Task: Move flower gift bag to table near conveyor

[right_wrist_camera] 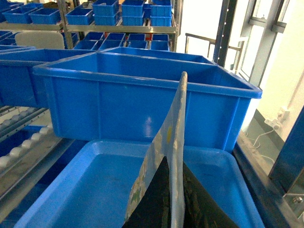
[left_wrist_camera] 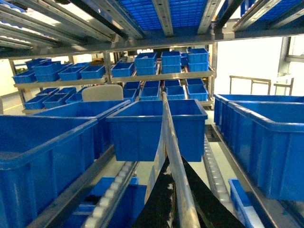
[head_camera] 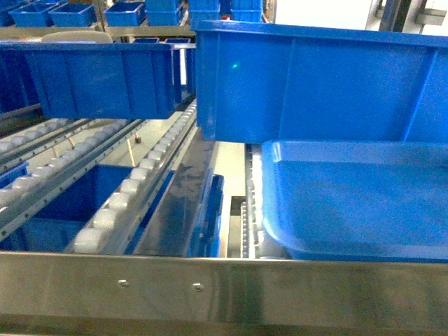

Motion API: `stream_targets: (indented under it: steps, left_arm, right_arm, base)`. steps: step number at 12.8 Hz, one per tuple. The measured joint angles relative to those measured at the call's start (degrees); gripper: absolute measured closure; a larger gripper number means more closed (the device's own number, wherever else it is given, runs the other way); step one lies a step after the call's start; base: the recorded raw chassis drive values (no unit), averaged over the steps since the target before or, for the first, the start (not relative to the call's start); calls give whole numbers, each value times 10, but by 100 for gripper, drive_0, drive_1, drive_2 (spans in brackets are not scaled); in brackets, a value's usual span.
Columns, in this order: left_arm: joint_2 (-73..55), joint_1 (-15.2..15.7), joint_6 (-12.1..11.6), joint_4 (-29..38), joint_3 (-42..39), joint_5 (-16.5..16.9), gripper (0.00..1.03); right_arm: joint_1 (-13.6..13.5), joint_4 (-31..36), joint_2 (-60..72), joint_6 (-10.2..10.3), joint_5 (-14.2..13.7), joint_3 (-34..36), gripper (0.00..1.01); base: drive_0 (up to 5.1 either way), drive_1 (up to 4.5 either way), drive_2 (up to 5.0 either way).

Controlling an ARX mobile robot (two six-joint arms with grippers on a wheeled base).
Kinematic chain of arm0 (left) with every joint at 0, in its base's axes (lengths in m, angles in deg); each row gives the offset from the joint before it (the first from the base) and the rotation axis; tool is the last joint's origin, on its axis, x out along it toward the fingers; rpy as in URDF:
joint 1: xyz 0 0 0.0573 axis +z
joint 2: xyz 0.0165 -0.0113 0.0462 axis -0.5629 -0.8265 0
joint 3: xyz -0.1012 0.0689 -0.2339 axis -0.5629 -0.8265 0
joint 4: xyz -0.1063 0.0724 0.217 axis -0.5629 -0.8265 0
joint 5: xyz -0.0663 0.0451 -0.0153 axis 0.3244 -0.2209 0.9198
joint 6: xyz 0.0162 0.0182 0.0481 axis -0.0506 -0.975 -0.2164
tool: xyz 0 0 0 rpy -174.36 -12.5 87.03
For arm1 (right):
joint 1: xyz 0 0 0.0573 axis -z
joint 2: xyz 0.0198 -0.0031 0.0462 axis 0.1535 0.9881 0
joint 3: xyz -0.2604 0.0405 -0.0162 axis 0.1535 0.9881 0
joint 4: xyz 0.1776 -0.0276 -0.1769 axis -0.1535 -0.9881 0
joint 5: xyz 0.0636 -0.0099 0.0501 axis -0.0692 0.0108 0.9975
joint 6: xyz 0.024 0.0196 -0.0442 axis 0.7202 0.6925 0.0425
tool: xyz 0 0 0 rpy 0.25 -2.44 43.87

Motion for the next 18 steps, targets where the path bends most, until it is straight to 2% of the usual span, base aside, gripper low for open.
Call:
stream_targets:
  steps: [3,15,18]
  left_arm:
    - [-1,0,0,-2,0,0,101]
    - [1,0,0,2,0,0,101]
    - [0,0,0,0,0,0,101]
  right_arm:
    - [0,-3,0,0,0,0,98]
    - [0,0,-3,0,0,0,98]
    - [0,-2,0,0,0,0,98]
  base:
    - [0,0,0]
    - [-409,20,454]
    - [-486,260,260]
